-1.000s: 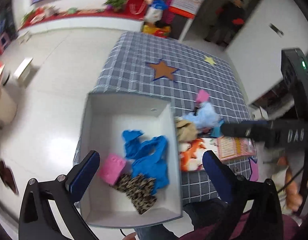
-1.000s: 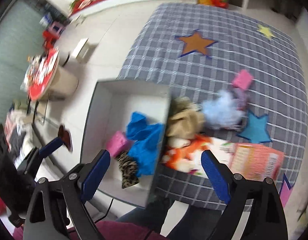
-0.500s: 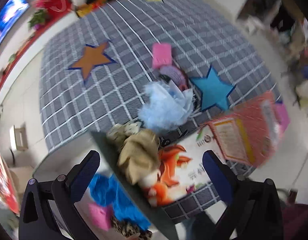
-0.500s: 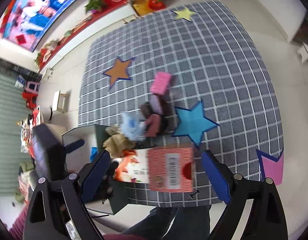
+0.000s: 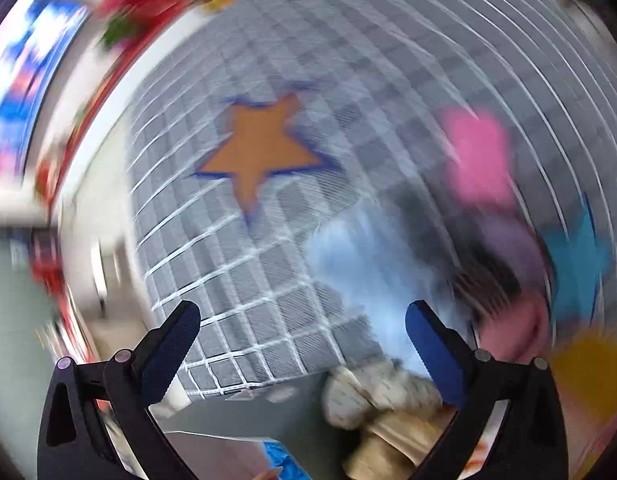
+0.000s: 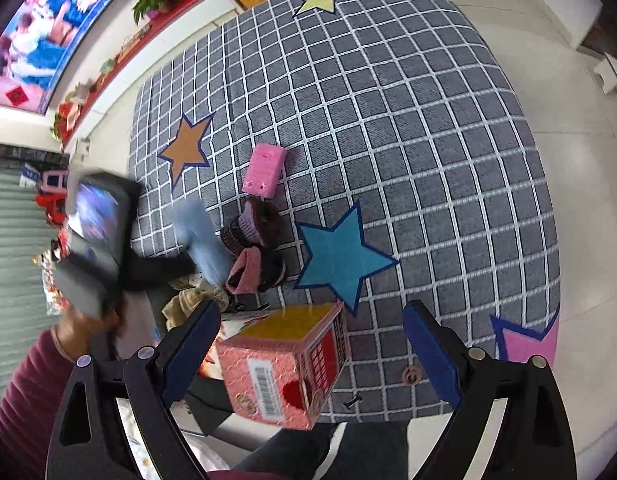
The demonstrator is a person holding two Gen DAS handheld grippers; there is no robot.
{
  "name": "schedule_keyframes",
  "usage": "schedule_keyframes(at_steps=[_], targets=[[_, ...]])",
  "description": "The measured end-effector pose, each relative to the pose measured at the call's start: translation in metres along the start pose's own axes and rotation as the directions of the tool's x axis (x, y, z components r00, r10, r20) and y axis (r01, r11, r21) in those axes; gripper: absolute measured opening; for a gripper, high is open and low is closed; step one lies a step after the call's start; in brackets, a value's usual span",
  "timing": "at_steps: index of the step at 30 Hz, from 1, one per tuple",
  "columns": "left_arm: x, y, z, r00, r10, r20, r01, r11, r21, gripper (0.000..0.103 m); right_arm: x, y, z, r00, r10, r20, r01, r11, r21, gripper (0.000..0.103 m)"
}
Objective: Organize soft objects
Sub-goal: 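Move both open tools back toward the remaining soft items on the mat, then grasp the light-blue fluffy plush with the left tool while the right tool grasps a pink sponge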
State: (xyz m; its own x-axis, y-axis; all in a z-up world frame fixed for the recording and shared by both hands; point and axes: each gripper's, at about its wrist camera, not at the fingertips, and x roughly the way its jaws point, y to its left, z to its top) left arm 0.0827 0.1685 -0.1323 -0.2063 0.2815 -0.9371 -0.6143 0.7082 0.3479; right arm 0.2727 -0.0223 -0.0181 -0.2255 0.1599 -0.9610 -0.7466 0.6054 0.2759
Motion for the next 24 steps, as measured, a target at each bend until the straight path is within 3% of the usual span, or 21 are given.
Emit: schedule_keyframes(at_steps=[1, 3, 7, 11, 16, 20, 24], targets=[[0.000, 0.023, 0.003, 0.998, -0.067, -0.011, 0.066, 0.992, -0.103, 0.103, 0.004, 0.002, 0.005, 1.000, -0.006, -0.009, 0.006, 1.000, -0.013, 0.093], [0.000, 0.046, 0.001, 0.987, -0.157, -0.019, 0.150, 0.968, -0.200, 0.103, 0.010, 0.004, 0.016, 1.000, -0.019, -0.021, 0.018, 0.999, -0.035, 0.093], [0.007, 0.049, -0.009, 0.968, -0.246, -0.058, 0.224, 0.941, -0.254, 0.103, 0.033, 0.010, 0.041, 0.997, -0.051, -0.057, 0.047, 0.996, -0.078, 0.093], [0.019, 0.016, 0.002, 0.941, -0.323, -0.099, 0.280, 0.910, -0.306, 0.103, 0.054, 0.024, 0.061, 0.991, -0.119, -0.063, 0.106, 0.979, -0.175, 0.093], [0.058, 0.004, 0.006, 0.923, -0.357, -0.140, 0.268, 0.862, -0.430, 0.103, 0.079, 0.042, 0.074, 0.980, -0.196, -0.040, 0.170, 0.922, -0.347, 0.093], [0.085, 0.004, 0.008, 0.909, -0.383, -0.167, 0.252, 0.821, -0.513, 0.103, 0.096, 0.046, 0.085, 0.975, -0.219, -0.027, 0.190, 0.897, -0.400, 0.093], [0.105, 0.000, 0.010, 0.897, -0.388, -0.210, 0.233, 0.821, -0.521, 0.090, 0.114, 0.056, 0.094, 0.974, -0.225, -0.014, 0.191, 0.858, -0.477, 0.093]])
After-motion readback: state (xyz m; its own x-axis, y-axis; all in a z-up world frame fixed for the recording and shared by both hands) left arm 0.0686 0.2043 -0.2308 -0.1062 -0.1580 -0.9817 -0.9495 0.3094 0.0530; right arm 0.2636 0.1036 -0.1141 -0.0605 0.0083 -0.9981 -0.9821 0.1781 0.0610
